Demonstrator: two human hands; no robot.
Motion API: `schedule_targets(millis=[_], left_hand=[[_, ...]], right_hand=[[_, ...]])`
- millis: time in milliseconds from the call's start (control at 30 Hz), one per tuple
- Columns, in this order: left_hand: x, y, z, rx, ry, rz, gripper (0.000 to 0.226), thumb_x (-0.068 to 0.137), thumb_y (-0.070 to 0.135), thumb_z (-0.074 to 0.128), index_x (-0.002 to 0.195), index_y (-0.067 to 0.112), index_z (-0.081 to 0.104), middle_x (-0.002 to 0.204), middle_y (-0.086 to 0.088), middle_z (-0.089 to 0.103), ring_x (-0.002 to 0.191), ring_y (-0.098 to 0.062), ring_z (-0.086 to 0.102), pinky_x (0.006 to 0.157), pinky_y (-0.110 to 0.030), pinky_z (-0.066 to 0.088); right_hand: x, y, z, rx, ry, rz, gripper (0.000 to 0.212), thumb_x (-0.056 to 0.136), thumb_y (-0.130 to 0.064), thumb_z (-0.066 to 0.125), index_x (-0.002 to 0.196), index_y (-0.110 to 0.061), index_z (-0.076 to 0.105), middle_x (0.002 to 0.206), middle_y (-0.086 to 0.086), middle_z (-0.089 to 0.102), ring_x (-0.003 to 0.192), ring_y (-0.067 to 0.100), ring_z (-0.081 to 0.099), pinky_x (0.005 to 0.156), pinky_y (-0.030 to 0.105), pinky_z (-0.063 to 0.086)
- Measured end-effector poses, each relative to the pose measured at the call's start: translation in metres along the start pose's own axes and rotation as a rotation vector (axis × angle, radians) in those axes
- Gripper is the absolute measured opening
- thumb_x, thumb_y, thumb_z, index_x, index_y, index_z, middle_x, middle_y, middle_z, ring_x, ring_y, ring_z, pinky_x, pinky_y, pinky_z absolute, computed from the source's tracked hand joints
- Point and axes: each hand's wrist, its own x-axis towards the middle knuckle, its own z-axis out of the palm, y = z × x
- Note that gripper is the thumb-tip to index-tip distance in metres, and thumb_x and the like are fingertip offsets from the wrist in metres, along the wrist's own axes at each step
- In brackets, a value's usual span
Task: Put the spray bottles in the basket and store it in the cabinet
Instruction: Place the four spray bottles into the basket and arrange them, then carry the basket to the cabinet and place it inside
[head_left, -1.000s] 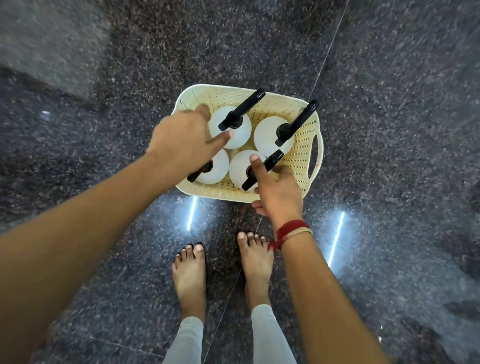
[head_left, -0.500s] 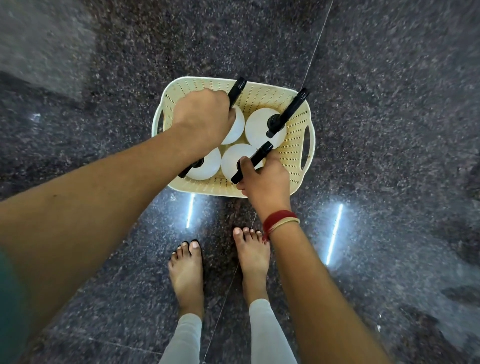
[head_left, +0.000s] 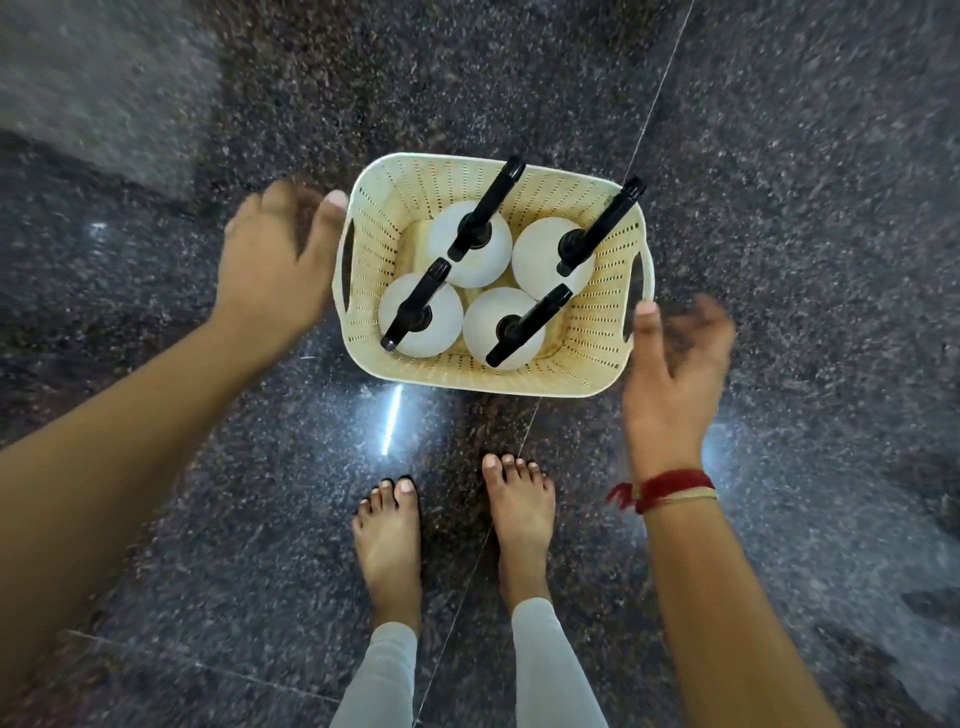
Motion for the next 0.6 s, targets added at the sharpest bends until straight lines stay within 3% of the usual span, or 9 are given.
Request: schedule_targets(millis=[67,133,200,333,400,467,500,567,600], left_hand=[[-0.006,-0.006,0.002,0.105,0.025,0.038,0.059,0.095,0.049,0.042,0.135,0.006,0.042,0.14,-0.026,0.038,0.136,-0.043,0.027,0.111,-0.052,0.022],[-0.005,-0.005,0.006,0.189,0.022,0.148,0.07,0.093,0.053,0.044,0.146,0.011,0.028,0.155,-0.021,0.017,0.145,-0.042,0.005,0.114,-0.057,0.005],[-0.002,0.001,0.017,0.131,0.035,0.134,0.081,0.089,0.057,0.048,0.151,0.016,0.017,0.159,-0.017,0.006,0.146,-0.039,-0.002,0.113,-0.058,0.0],[0.006,0.0,0.043,-0.115,-0.007,-0.31,0.102,0.08,0.049,0.065,0.153,0.023,-0.002,0.16,-0.012,-0.011,0.147,-0.034,-0.009,0.115,-0.059,0.002],[0.009,-0.008,0.052,-0.112,-0.099,-0.466,0.102,0.08,0.047,0.068,0.153,0.029,-0.001,0.16,-0.009,-0.017,0.147,-0.032,-0.01,0.114,-0.061,0.004],[0.012,-0.015,0.058,-0.084,-0.138,-0.507,0.093,0.082,0.042,0.068,0.152,0.033,0.008,0.159,-0.007,-0.019,0.148,-0.033,-0.007,0.113,-0.064,0.008],[0.014,-0.018,0.061,-0.101,-0.141,-0.511,0.087,0.083,0.038,0.067,0.151,0.033,0.013,0.16,-0.007,-0.016,0.148,-0.033,0.0,0.114,-0.063,0.013],[0.019,-0.022,0.068,-0.254,-0.163,-0.56,0.074,0.087,0.027,0.062,0.15,0.029,0.023,0.161,-0.011,0.009,0.142,-0.034,0.029,0.112,-0.052,0.031],[0.021,-0.022,0.07,-0.354,-0.176,-0.605,0.065,0.089,0.023,0.059,0.148,0.025,0.031,0.153,-0.012,0.032,0.132,-0.033,0.045,0.107,-0.048,0.04]], right_hand=[[0.011,0.002,-0.003,-0.112,0.156,-0.192,0.074,0.091,-0.043,0.062,0.15,-0.012,0.03,0.153,0.017,0.03,0.132,0.007,0.029,0.112,0.019,0.026],[0.028,0.004,0.001,-0.22,0.214,-0.326,0.085,0.089,-0.047,0.065,0.153,-0.012,0.021,0.161,0.021,0.013,0.146,0.021,0.02,0.118,0.043,0.023],[0.047,0.007,0.01,-0.318,0.196,-0.365,0.096,0.085,-0.051,0.067,0.155,-0.01,0.016,0.162,0.024,0.006,0.149,0.035,0.017,0.116,0.064,0.016],[0.075,0.015,0.031,-0.353,0.076,-0.26,0.111,0.079,-0.068,0.062,0.156,-0.014,0.003,0.164,0.018,-0.006,0.151,0.035,0.012,0.115,0.066,0.007],[0.084,0.023,0.04,-0.365,0.003,-0.219,0.111,0.079,-0.063,0.065,0.156,-0.019,-0.001,0.165,0.013,-0.009,0.152,0.035,0.008,0.115,0.065,0.006],[0.09,0.028,0.048,-0.28,-0.093,-0.146,0.098,0.086,-0.043,0.068,0.156,-0.02,0.004,0.165,0.011,0.005,0.15,0.034,0.017,0.119,0.056,0.015],[0.093,0.03,0.051,-0.206,-0.126,-0.079,0.083,0.09,-0.031,0.065,0.155,-0.018,0.016,0.161,0.013,0.024,0.145,0.033,0.031,0.118,0.046,0.027],[0.097,0.03,0.054,-0.186,-0.139,0.033,0.039,0.093,-0.019,0.057,0.131,-0.008,0.055,0.128,0.018,0.063,0.118,0.035,0.06,0.095,0.032,0.048],[0.098,0.03,0.055,-0.22,-0.127,0.05,0.025,0.094,-0.018,0.056,0.113,-0.005,0.064,0.111,0.019,0.07,0.105,0.036,0.065,0.086,0.033,0.05]])
